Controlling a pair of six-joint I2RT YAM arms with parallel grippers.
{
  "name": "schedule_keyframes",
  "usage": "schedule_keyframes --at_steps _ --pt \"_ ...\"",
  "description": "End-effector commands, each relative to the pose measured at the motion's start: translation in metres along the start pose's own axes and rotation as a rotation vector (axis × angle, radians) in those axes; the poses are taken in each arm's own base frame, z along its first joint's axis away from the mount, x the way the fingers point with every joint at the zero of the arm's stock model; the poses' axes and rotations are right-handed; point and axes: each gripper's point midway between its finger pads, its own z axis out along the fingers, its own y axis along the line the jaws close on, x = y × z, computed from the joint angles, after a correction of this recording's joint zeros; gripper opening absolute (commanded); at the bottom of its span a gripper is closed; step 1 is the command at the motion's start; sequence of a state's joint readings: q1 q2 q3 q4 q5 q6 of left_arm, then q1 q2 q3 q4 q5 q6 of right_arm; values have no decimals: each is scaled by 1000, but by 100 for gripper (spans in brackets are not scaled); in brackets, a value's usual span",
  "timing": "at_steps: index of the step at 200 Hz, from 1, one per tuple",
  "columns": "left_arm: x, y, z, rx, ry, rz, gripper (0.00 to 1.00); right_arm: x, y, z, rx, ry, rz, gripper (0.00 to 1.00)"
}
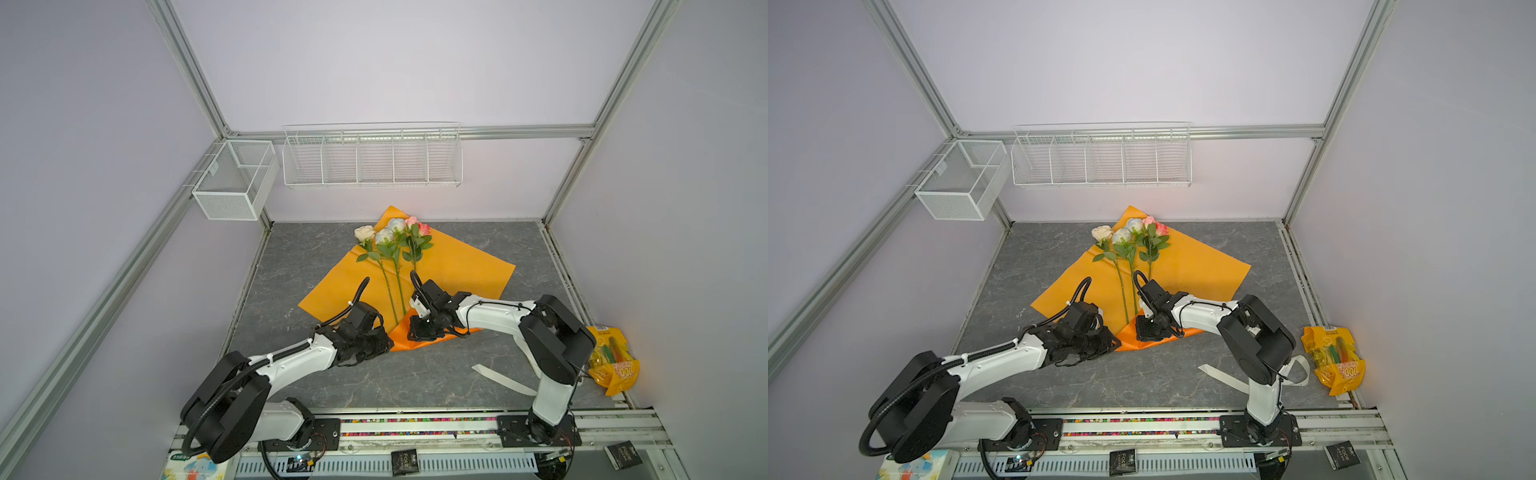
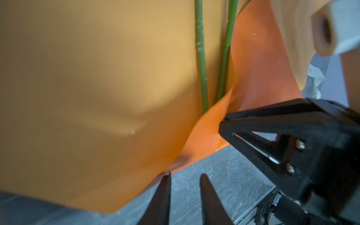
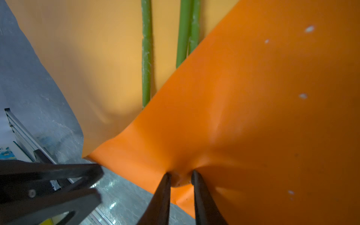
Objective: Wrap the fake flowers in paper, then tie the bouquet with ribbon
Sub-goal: 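Move the left gripper to the sheet's side edge while the right holds the fold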
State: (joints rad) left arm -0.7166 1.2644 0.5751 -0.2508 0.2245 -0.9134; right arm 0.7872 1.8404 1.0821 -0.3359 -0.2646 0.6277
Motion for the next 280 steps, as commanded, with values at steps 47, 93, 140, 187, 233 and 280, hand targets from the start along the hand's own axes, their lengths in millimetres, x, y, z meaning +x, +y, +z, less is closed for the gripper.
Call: schedule_keyframes --at_steps 47,93,140,187,233,280 --pt "-80 88 -72 -172 -240 -257 61 -1 -8 2 51 12 10 28" --pt "-133 153 -101 -292 -280 -290 65 -2 -7 1 47 11 13 29" --pt "-169 179 -76 -332 -230 -324 65 -6 -7 -1 59 -2 21 29" --pt "-175 194 -51 -336 -196 -365 64 -7 -9 -2 72 -9 24 29" --pt "-183 177 -17 -134 -160 -398 58 -6 -11 0 76 -6 30 29" --pt "-196 146 -1 115 -167 -428 61 -6 -12 2 77 -2 33 29"
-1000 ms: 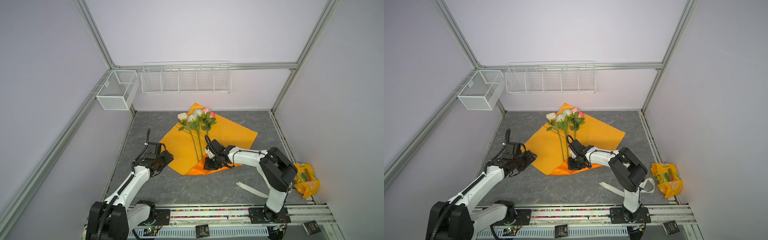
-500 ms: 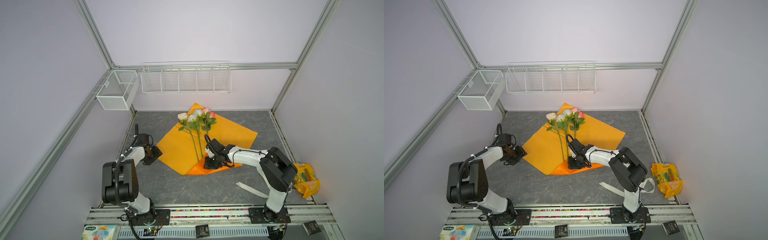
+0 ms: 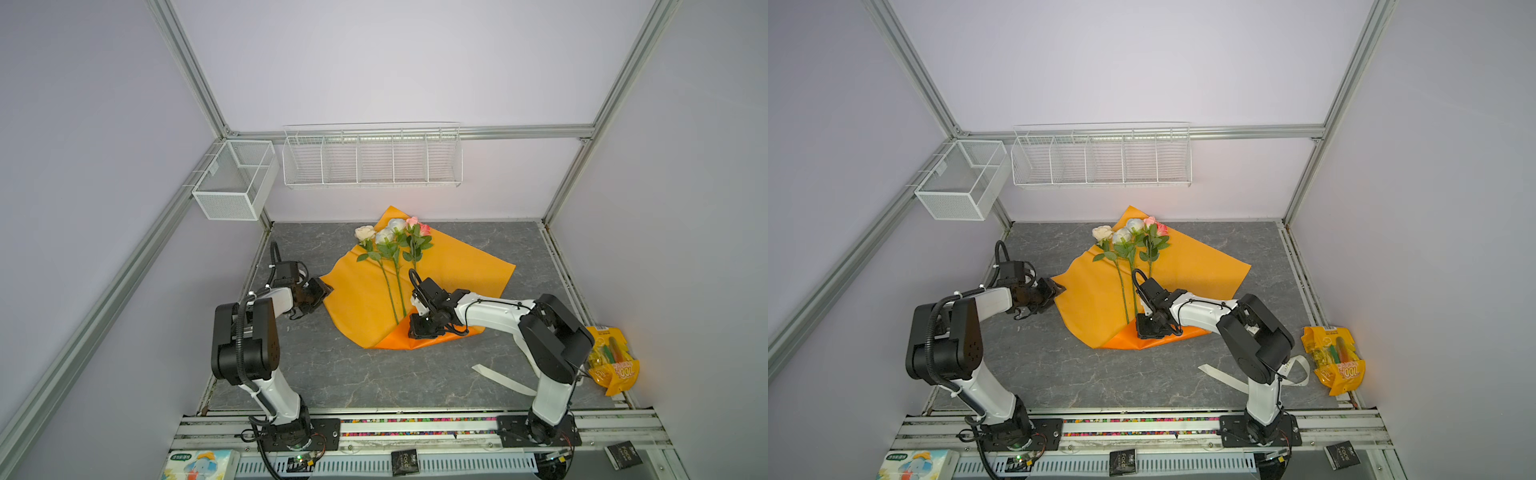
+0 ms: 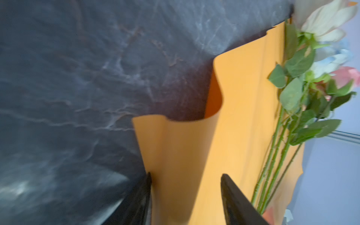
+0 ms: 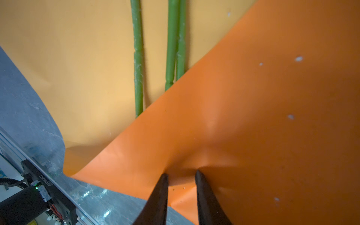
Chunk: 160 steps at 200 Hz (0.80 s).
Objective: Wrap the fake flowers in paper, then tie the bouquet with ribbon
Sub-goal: 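Move the left gripper to the sheet's side edge while the right holds the fold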
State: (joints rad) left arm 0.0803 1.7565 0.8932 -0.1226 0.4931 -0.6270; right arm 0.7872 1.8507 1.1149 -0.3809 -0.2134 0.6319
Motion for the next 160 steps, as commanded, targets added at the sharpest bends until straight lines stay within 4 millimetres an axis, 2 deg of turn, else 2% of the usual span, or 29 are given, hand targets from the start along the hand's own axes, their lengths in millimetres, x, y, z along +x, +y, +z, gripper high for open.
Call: schedule_keyframes --at_steps 1,41,56,78,102,132,160 --pt "30 6 18 86 114 -105 62 0 -5 5 23 11 22 29" --pt "28 -30 18 311 145 -102 61 -1 -5 4 23 10 22 29" --pt "25 -53 4 415 128 -100 61 -1 -4 3 22 9 22 29" --pt "29 -69 -16 466 102 -111 62 -3 -2 3 11 -1 21 29" --pt "50 -81 -28 461 130 -91 62 -7 3 2 -7 -12 16 30" --pt "74 -87 -29 389 113 -52 60 -12 12 1 -48 -35 5 32" --pt "80 -85 -20 292 106 -21 45 -16 17 0 -65 -44 3 32"
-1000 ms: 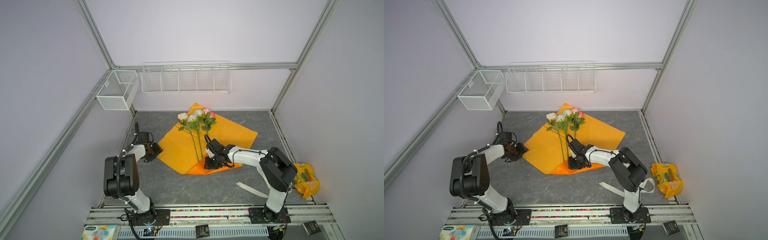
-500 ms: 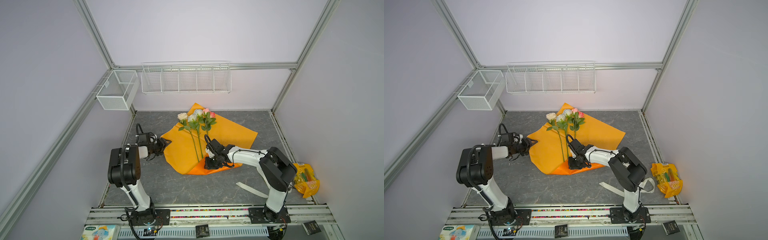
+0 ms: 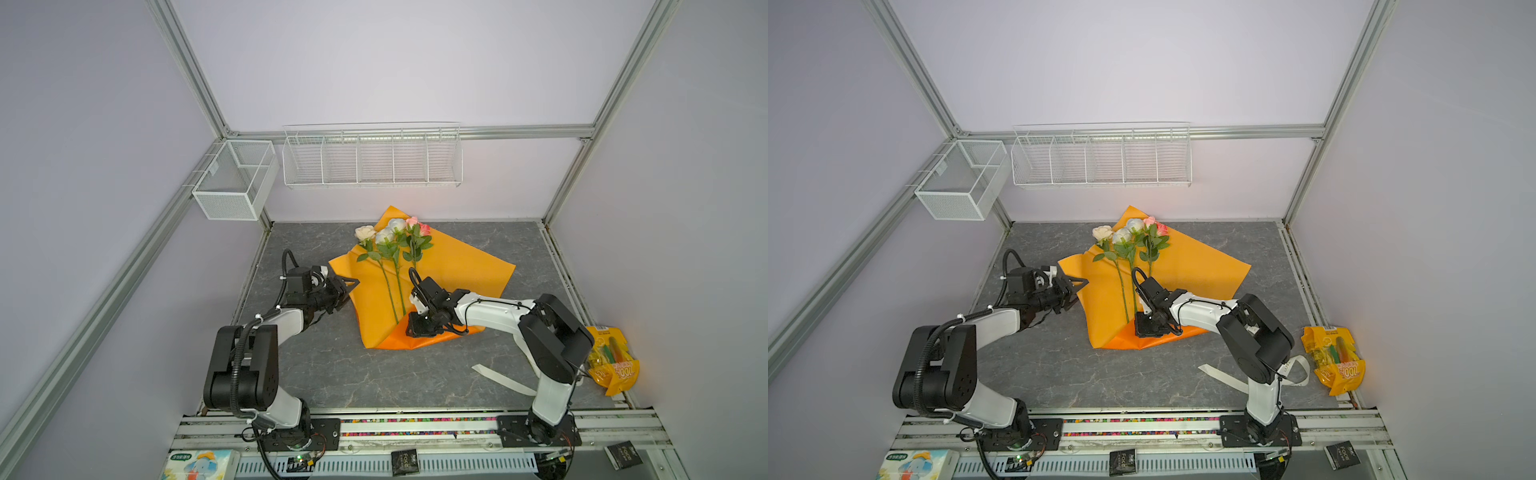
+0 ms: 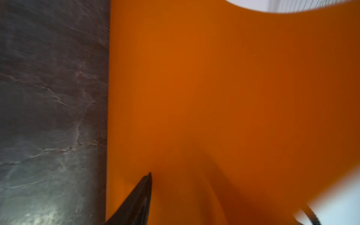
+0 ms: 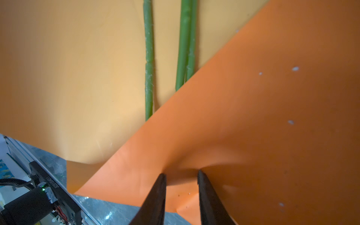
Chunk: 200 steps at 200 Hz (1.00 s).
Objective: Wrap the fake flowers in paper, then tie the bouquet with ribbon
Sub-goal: 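Move the left gripper to the sheet's side edge while the right holds the fold, then lift the sheet's side edge with the left gripper and wrap it over the stems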
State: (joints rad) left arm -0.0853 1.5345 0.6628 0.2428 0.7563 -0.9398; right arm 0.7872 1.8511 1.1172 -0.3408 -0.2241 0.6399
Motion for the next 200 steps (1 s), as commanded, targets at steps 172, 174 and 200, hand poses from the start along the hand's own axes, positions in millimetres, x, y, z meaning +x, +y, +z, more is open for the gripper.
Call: schedule_keyframes --at_steps 172,174,200 --pt "40 -86 48 -147 111 214 8 0 16 12 -57 -13 -23 27" --pt "40 -85 48 -154 112 215 8 0 17 12 -59 -15 -23 28" --pt "42 -70 38 -233 101 229 8 -8 31 -9 -94 -61 -54 31"
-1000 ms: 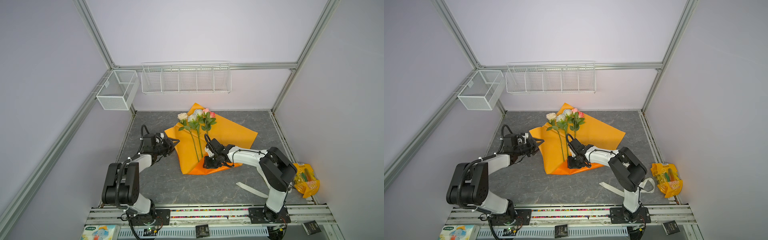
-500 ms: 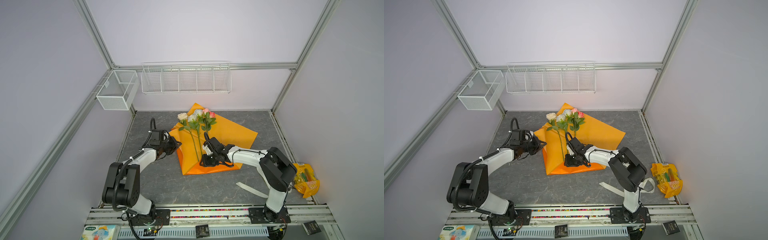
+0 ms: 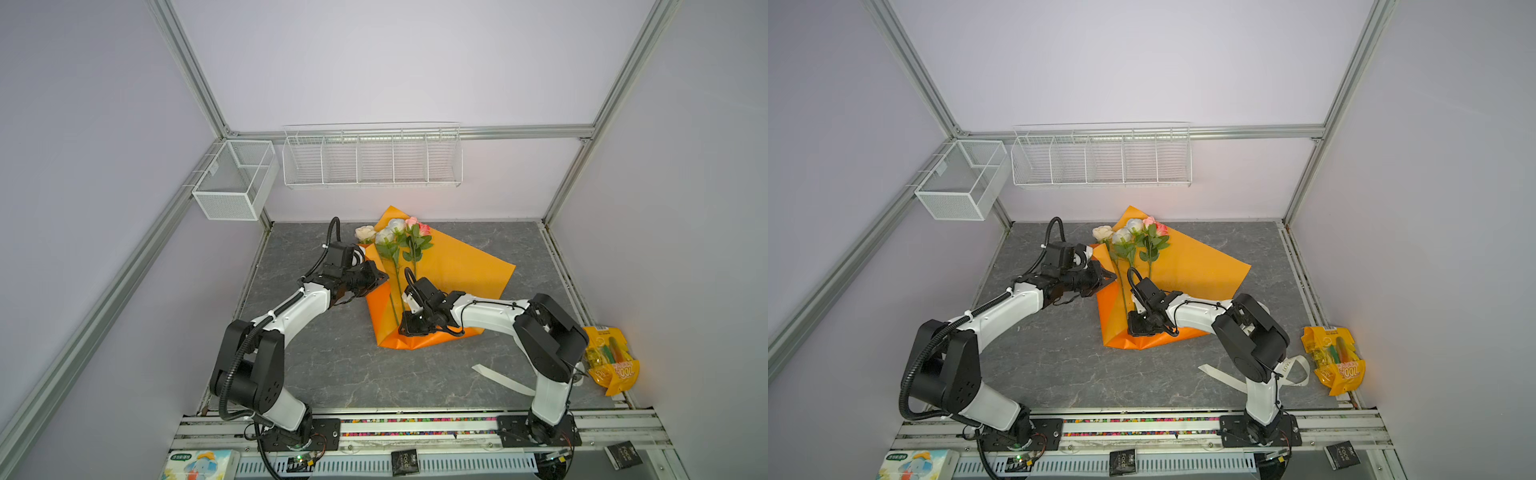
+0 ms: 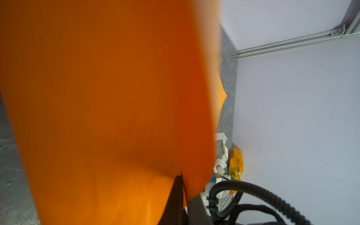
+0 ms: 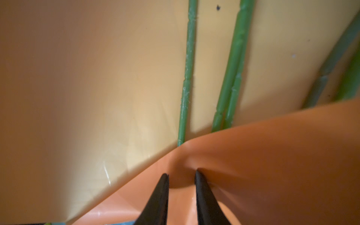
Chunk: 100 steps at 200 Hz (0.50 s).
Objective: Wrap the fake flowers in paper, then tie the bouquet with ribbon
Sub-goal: 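Lift the sheet's side edge with the left gripper and wrap it over the stems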
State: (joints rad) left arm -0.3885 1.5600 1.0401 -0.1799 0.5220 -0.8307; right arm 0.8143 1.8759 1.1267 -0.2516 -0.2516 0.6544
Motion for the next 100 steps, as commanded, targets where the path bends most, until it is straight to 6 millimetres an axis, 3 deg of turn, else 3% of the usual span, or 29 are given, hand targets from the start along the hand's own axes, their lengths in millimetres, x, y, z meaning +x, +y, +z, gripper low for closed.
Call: schedule_keyframes --at_steps 1,21,46,74,100 --pt "5 18 -7 -105 5 8 8 -3 10 -17 -25 -35 -25 31" --pt "8 22 -9 -114 0 5 8 -7 18 -39 -38 -82 -51 32" --pt "7 21 -8 -103 -7 -5 8 5 19 -47 -62 -67 -64 22" --pt "5 20 -7 -101 -8 0 8 27 16 -41 -91 -14 -68 13" --pt "4 18 -5 -100 -2 1 8 34 16 -21 -106 49 -68 10"
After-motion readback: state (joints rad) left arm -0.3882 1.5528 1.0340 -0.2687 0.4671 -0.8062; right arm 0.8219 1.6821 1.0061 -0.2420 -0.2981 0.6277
